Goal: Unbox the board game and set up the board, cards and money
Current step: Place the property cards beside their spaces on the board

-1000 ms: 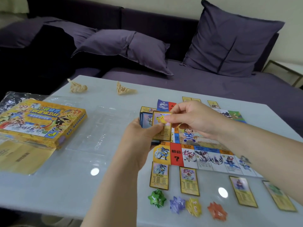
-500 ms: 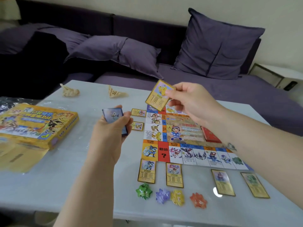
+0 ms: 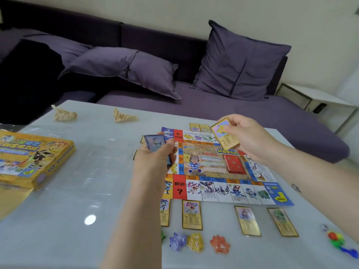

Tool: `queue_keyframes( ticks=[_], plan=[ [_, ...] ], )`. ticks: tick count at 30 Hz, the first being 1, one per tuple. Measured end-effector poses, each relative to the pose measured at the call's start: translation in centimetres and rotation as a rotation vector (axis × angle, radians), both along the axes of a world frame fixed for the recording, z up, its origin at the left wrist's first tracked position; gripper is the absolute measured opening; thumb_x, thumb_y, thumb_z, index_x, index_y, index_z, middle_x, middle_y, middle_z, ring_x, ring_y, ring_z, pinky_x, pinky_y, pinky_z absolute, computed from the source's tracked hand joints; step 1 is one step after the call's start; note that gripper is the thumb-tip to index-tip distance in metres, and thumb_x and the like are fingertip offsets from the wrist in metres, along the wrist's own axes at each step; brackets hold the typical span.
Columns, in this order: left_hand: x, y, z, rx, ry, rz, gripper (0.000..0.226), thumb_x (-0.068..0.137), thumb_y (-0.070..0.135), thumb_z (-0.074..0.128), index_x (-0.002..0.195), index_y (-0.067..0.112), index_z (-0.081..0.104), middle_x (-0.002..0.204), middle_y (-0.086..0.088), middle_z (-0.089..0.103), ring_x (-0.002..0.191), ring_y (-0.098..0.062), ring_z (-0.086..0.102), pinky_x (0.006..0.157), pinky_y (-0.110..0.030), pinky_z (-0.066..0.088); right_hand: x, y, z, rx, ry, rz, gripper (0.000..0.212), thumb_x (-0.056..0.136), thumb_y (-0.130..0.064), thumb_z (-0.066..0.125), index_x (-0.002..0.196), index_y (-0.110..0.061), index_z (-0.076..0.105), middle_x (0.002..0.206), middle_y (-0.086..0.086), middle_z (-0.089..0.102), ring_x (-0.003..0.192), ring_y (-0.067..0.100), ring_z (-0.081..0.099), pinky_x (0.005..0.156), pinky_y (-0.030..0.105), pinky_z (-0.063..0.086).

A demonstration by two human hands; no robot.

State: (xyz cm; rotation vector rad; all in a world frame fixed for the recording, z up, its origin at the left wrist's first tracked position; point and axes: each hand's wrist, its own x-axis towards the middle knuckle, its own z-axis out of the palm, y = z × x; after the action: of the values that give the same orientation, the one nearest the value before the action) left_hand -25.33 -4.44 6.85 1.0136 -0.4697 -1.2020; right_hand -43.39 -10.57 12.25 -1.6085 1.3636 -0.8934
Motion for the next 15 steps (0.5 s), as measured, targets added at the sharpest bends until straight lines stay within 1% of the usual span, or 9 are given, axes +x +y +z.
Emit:
queue_keyframes(
  ticks=[2, 3, 4, 5, 7, 9, 11, 13, 15],
  plan=[
    [-1.4, -0.4, -0.2, 0.009, -0.078, -0.051, 0.009, 0.084, 0.014, 0.068, 0.085, 0.017, 0.059, 0.072, -0.002, 0.061, 0.066, -0.013, 0.056, 0.066, -0.028, 0.050, -0.4, 0.6, 0.3, -0.013, 0.159, 0.228, 0.021, 0.096, -0.010, 0.051, 0.099, -0.026, 0.065, 0.102, 0.000, 0.069, 0.089, 0.012, 0.066, 0.084, 0.031, 0.051],
    [-2.0, -0.5, -0.2, 0.007, -0.110, -0.088, 0.011, 0.083, 0.018, 0.070, 0.086, 0.017, 0.059, 0.069, -0.001, 0.060, 0.064, -0.012, 0.055, 0.065, -0.027, 0.050, -0.4, 0.8, 0.5, -0.032, 0.268, 0.315, 0.019, 0.095, -0.014, 0.054, 0.103, -0.027, 0.066, 0.102, -0.005, 0.070, 0.091, 0.004, 0.064, 0.086, 0.022, 0.049],
    [-2.5, -0.7, -0.2, -0.002, -0.146, -0.131, 0.014, 0.081, 0.022, 0.071, 0.088, 0.017, 0.060, 0.066, 0.001, 0.059, 0.061, -0.011, 0.053, 0.062, -0.026, 0.049, -0.3, 0.7, 0.6, -0.049, 0.353, 0.371, 0.019, 0.092, -0.017, 0.059, 0.106, -0.027, 0.067, 0.102, -0.007, 0.070, 0.093, -0.002, 0.062, 0.088, 0.015, 0.047],
    [-2.8, -1.0, -0.2, -0.015, -0.192, -0.176, 0.017, 0.080, 0.024, 0.072, 0.092, 0.017, 0.061, 0.063, 0.002, 0.059, 0.057, -0.010, 0.052, 0.060, -0.025, 0.047, -0.2, 0.6, 0.6, -0.062, 0.405, 0.395, 0.019, 0.090, -0.020, 0.063, 0.105, -0.028, 0.069, 0.103, -0.004, 0.070, 0.095, -0.005, 0.062, 0.091, 0.015, 0.046],
    [-3.1, -1.5, -0.2, -0.030, -0.292, -0.245, 0.016, 0.082, 0.020, 0.071, 0.095, 0.016, 0.063, 0.063, 0.001, 0.063, 0.052, -0.008, 0.052, 0.054, -0.022, 0.045, 0.1, -0.2, 0.6, -0.090, 0.424, 0.378, 0.018, 0.083, -0.025, 0.071, 0.100, -0.030, 0.070, 0.102, 0.001, 0.072, 0.097, 0.003, 0.065, 0.095, 0.024, 0.048],
    [-2.8, -2.3, -0.2, -0.032, -0.412, -0.271, 0.010, 0.084, 0.015, 0.070, 0.088, 0.015, 0.061, 0.063, -0.001, 0.063, 0.051, -0.009, 0.052, 0.052, -0.021, 0.045, 0.3, -1.2, 0.6, -0.122, 0.375, 0.303, 0.019, 0.078, -0.028, 0.075, 0.097, -0.028, 0.071, 0.097, -0.004, 0.073, 0.090, 0.002, 0.066, 0.087, 0.023, 0.049],
    [-2.1, -3.9, -0.3, -0.029, -0.474, -0.236, 0.010, 0.084, 0.012, 0.069, 0.088, 0.015, 0.061, 0.063, -0.002, 0.062, 0.052, -0.012, 0.052, 0.053, -0.023, 0.046, 0.2, -2.4, 0.1, -0.060, 0.209, 0.248, 0.027, 0.076, -0.026, 0.076, 0.101, -0.024, 0.067, 0.090, -0.005, 0.073, 0.078, 0.004, 0.065, 0.073, 0.020, 0.048],
    [-1.3, -6.1, -0.6, -0.007, -0.388, -0.177, 0.015, 0.084, 0.008, 0.068, 0.095, 0.016, 0.062, 0.058, -0.001, 0.063, 0.054, -0.015, 0.053, 0.057, -0.029, 0.047, 0.4, -3.9, -1.2, 0.088, 0.001, 0.214, 0.035, 0.077, -0.018, 0.075, 0.109, -0.018, 0.060, 0.086, 0.001, 0.071, 0.069, 0.010, 0.063, 0.064, 0.022, 0.047],
    [-0.9, -8.8, -0.9, 0.034, -0.309, -0.147, 0.018, 0.084, 0.006, 0.068, 0.098, 0.017, 0.062, 0.056, 0.001, 0.066, 0.062, -0.018, 0.059, 0.067, -0.036, 0.050, 1.2, -5.7, -2.6, 0.157, -0.143, 0.105, 0.035, 0.080, -0.007, 0.072, 0.109, -0.015, 0.055, 0.085, 0.008, 0.070, 0.066, 0.014, 0.063, 0.064, 0.027, 0.049]
  ],
)
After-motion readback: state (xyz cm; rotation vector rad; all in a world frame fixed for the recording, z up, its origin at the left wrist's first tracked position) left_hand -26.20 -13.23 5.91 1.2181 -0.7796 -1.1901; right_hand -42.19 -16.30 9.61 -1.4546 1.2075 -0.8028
